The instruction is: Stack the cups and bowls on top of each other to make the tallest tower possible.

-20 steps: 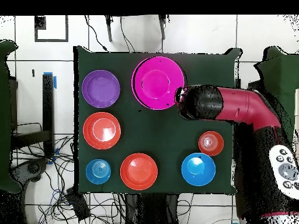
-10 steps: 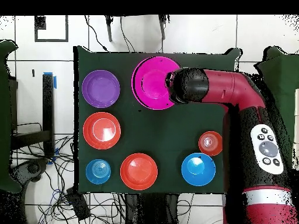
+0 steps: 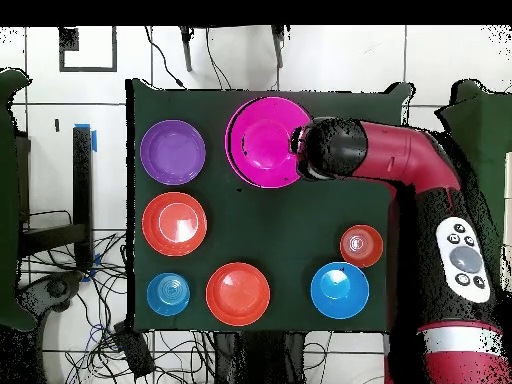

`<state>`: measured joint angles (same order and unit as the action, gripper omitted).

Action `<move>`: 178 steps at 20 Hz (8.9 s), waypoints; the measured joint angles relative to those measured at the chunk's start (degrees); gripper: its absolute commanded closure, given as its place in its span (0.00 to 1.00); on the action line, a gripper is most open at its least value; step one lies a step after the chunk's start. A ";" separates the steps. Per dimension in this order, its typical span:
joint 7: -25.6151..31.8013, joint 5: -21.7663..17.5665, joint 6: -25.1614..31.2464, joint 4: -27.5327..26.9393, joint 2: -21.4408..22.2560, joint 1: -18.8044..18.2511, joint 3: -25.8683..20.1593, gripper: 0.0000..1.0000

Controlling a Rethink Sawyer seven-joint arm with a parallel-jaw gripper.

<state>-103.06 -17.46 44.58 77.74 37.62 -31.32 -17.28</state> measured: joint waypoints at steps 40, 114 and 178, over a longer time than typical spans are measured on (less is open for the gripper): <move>0.00 7.38 8.94 -4.97 1.28 2.91 10.48 0.00; -0.97 11.16 -10.05 5.85 -10.60 3.87 23.16 0.00; -0.97 11.20 -23.66 16.01 -12.72 2.35 24.80 0.00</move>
<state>-104.02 -6.26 20.92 93.75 24.90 -28.96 7.52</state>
